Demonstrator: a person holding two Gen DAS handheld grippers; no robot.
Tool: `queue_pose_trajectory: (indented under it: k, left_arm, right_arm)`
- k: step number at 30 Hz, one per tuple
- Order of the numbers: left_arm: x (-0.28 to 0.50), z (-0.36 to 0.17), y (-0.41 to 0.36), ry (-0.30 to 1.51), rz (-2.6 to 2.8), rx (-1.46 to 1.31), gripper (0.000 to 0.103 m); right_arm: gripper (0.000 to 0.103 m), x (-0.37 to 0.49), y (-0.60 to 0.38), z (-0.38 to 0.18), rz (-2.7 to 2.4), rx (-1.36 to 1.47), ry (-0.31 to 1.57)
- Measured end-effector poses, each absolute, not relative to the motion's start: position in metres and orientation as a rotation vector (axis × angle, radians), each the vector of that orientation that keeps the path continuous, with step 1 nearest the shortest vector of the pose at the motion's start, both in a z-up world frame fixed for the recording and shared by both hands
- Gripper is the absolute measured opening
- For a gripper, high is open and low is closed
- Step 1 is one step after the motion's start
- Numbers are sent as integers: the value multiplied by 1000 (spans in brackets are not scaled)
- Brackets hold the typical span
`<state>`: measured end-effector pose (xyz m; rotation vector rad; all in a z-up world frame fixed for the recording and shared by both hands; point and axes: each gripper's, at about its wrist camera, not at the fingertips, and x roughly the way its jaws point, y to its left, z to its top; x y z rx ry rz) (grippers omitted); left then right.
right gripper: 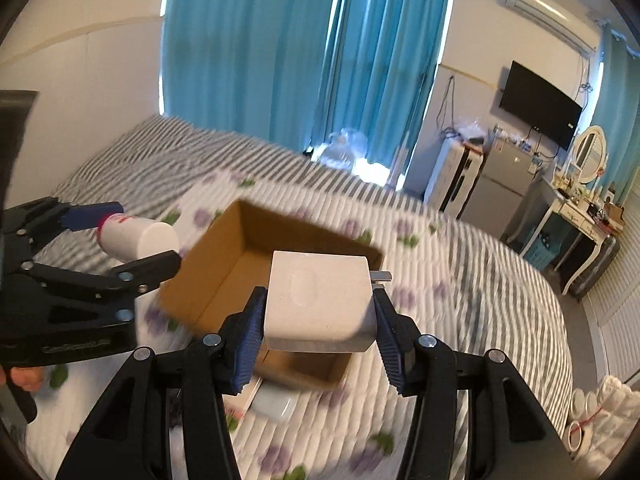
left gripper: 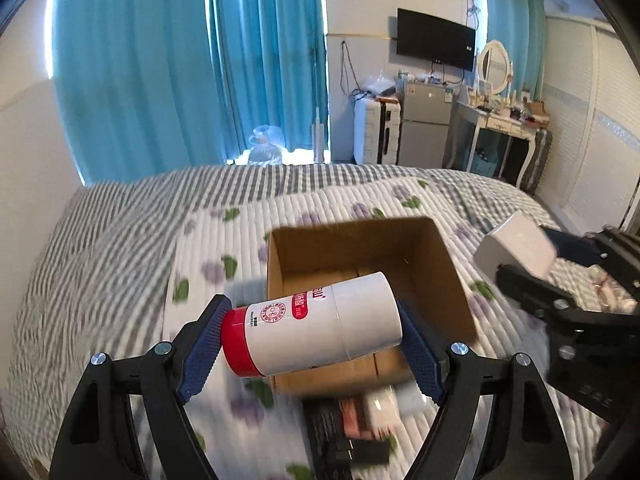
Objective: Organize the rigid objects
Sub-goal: 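Drop the bottle into the box with left tool while right tool drops the charger in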
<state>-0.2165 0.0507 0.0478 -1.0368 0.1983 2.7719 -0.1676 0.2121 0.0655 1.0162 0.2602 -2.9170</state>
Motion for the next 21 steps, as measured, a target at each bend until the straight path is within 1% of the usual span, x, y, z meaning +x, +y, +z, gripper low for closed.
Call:
queue_pose_trajectory:
  k: [4,8,12,16,19,21]
  left_arm:
    - [-255,30,65,202,2739,-1056,82]
    - [-283,-8,79,242,2701,-1107,82]
    - [-289,-39,88,287,2676,-1133,82]
    - [-294,-52,90,297,2661,-1130,82]
    - [-300,-51,90,282,2664,-1140,85]
    - [-300,-47,88,274,2701,-1117,96]
  right_arm:
    - [51,-209,227,64,-2950,1011,215]
    - [51,-244,239,46,-2943,1040,175]
    - [51,-262,247,23,-2919,1077,171]
    - [51,-270,253,2,-2897,1106,146]
    - [51,-275,255,-4,-2879,1124,140]
    - [51,-276,256,-6,-2880,1124,138]
